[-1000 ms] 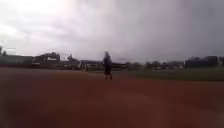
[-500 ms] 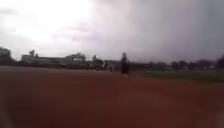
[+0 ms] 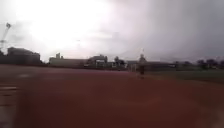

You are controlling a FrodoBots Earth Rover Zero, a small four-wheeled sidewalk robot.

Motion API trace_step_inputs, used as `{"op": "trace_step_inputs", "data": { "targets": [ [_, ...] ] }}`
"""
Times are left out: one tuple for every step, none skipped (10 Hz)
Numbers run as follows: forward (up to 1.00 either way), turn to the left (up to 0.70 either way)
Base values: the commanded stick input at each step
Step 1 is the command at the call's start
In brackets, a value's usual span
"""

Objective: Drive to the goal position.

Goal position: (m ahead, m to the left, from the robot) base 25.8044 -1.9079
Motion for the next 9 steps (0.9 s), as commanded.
{"op": "trace_step_inputs", "data": {
  "targets": [
    [0.5, 0.0],
    [0.5, 0.0],
    [0.5, 0.0],
    [0.5, 0.0],
    [0.5, 0.0],
    [0.5, 0.0],
    [0.5, 0.0],
    [0.5, 0.0],
    [0.5, 0.0]
  ]
}}
